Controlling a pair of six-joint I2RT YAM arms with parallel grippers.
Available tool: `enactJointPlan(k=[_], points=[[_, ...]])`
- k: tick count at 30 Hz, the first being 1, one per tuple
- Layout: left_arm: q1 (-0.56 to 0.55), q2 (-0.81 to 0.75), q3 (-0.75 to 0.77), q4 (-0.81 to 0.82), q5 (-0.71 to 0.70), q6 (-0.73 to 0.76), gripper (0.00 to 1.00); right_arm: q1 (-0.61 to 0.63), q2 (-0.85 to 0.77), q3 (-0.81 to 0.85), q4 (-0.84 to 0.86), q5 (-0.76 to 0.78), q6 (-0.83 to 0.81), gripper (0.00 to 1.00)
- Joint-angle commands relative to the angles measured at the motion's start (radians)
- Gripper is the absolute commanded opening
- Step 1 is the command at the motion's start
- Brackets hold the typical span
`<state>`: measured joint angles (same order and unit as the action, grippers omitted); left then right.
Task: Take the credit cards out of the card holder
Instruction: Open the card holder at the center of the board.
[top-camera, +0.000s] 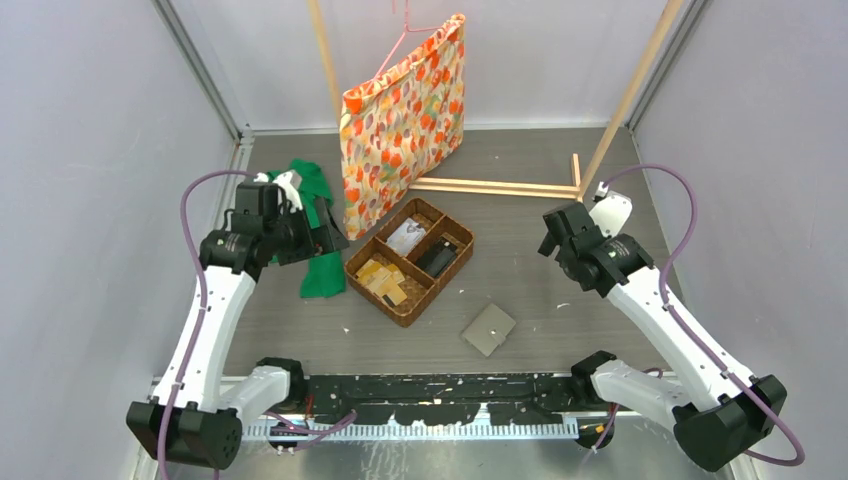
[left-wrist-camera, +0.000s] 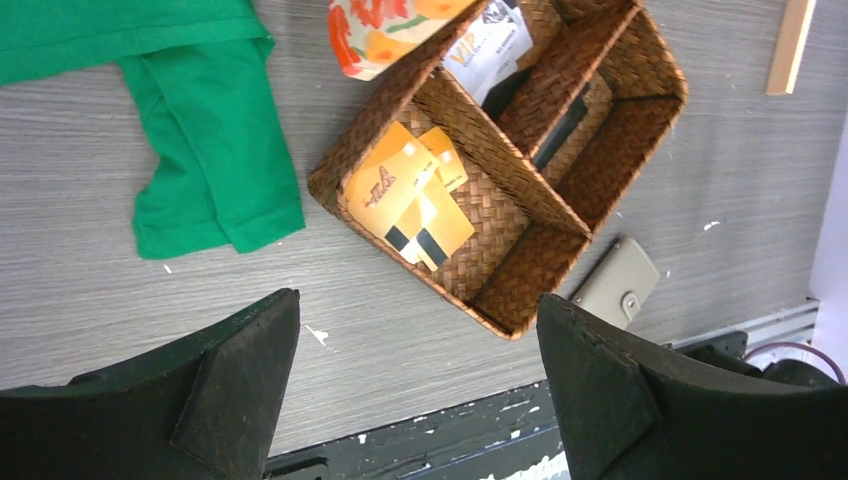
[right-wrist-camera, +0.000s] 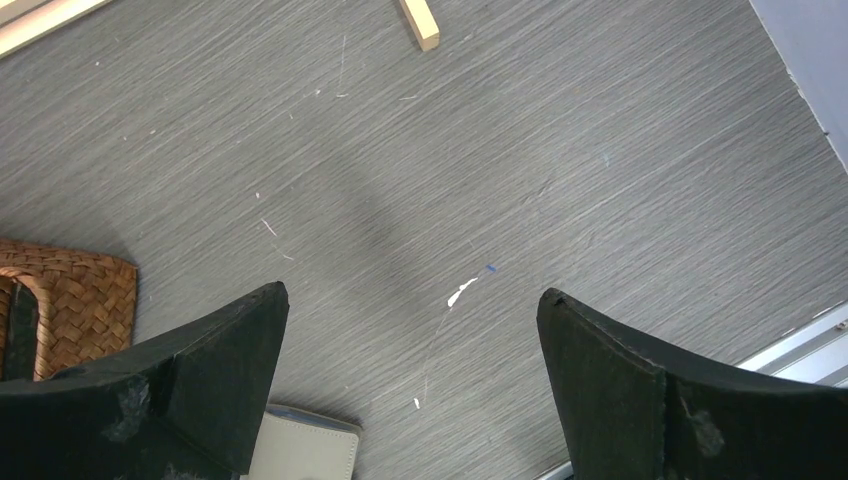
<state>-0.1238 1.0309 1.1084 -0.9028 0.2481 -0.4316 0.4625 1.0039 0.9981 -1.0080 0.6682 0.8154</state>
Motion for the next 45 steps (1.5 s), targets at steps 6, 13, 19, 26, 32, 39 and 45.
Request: enactJointPlan(k=[6, 13, 19, 26, 32, 39, 45], points=[[-0.040, -0.041, 0.001, -0.015, 0.135, 0.041, 0.90, -0.003, -0.034, -0.010, 0.010, -0.024, 0.029, 0.99], [-0.366, -0.008, 0.018, 0.012, -0.051, -0.070, 0.90, -0.002, -0.060, -0.059, 0.023, -0.117, 0.030, 0.99], [-0.702, 0.126, 0.026, 0.115, -0.192, -0.176, 0.89, 0.084, -0.114, -0.178, 0.136, -0.332, 0.095, 0.98], [-0.833, 0.251, 0.078, 0.116, -0.232, -0.228, 0.90, 0.388, -0.019, -0.214, 0.160, -0.270, 0.232, 0.89], [-0.815, 0.214, 0.106, 0.063, -0.334, -0.252, 0.90, 0.527, 0.128, -0.206, 0.193, -0.238, 0.217, 0.65], [-0.721, 0.159, 0.076, 0.045, -0.308, -0.330, 0.89, 0.530, 0.291, -0.191, 0.231, -0.346, 0.185, 0.50], [-0.720, 0.165, 0.047, 0.062, -0.300, -0.349, 0.88, 0.534, 0.351, -0.188, 0.217, -0.343, 0.235, 0.46]])
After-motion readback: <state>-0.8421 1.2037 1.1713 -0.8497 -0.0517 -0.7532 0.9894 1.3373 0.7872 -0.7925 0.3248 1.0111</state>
